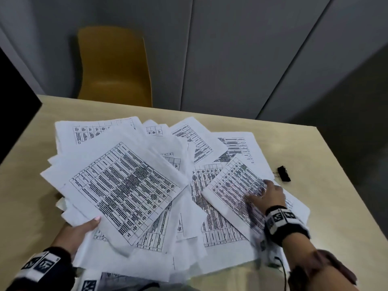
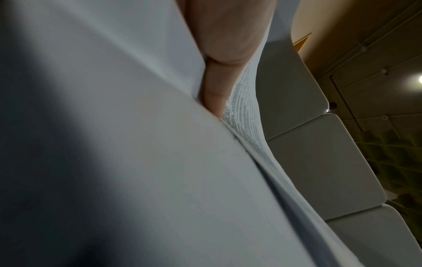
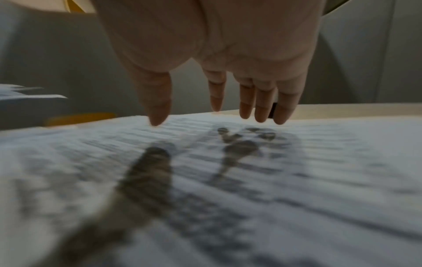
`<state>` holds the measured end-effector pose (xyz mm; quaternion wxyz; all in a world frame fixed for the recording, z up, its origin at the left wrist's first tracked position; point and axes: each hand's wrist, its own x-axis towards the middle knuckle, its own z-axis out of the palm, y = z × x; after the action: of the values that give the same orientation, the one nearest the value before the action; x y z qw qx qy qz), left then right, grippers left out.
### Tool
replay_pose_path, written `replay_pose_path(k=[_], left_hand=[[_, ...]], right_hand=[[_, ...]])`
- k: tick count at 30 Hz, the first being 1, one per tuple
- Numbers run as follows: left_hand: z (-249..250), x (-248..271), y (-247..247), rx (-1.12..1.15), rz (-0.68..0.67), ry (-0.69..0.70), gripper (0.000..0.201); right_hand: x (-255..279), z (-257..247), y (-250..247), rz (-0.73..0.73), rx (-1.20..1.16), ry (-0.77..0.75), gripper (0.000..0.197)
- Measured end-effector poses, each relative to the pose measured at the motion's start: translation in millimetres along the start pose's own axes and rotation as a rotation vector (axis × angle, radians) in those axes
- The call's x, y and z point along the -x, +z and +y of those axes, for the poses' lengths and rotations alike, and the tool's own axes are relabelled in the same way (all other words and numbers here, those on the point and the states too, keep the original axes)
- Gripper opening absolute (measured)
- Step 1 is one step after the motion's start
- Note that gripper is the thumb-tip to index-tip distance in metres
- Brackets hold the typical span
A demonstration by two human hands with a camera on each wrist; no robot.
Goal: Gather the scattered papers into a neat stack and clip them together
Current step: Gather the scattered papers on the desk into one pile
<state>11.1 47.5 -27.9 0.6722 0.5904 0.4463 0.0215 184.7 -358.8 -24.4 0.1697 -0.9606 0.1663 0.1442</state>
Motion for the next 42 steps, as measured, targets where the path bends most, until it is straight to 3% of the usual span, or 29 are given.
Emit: replay_pose_path(k=[5, 9, 14, 19, 23, 25, 28, 31, 33, 36, 42], left_hand=[[-2, -6, 0, -0.014, -0.003, -0.022, 0.042], [-2, -7, 2, -0.004, 0.001, -0.024, 0.042], [-2, -6, 2, -0.013, 0.028, -0.037, 0.035], [-6, -14, -3, 0.037, 0.023, -0.058, 0.041], [-8, -18, -8, 0.047, -0.006, -0.080, 0.036], [-9, -18, -10, 0.057, -0.014, -0.066, 0.028], [-9, -18, -10, 0.097, -0.035, -0.053, 0.032], [-11, -20, -11, 0.134, -0.026, -0.044, 0.030], [-13, -21, -13, 0.155, -0.045, -0.064, 0.022], [-12, -20, -15, 0.158, -0.060, -0.073, 0.008], [-6, -14, -10, 0.168, -0.072, -0.028, 0.007]], right_hand=[[6, 17, 4, -0.195, 0.275, -0.024, 0.103], [27, -9, 14, -0.199, 0.485, -0.142, 0.101], [14, -14, 11, -0.054, 0.301, -0.039, 0.087], [10, -12, 11, -0.114, 0.127, -0.003, 0.095], [13, -10, 12, -0.052, 0.251, 0.035, 0.097], [13, -11, 15, -0.109, 0.244, 0.030, 0.089], [19, -19, 22, -0.202, 0.147, -0.034, 0.059], [27, -28, 32, -0.182, 0.030, -0.052, 0.023], [27, -26, 31, -0.117, -0.051, -0.016, 0.012], [21, -18, 21, 0.012, -0.175, 0.061, 0.012], [16, -10, 16, 0.192, -0.328, 0.105, 0.020]])
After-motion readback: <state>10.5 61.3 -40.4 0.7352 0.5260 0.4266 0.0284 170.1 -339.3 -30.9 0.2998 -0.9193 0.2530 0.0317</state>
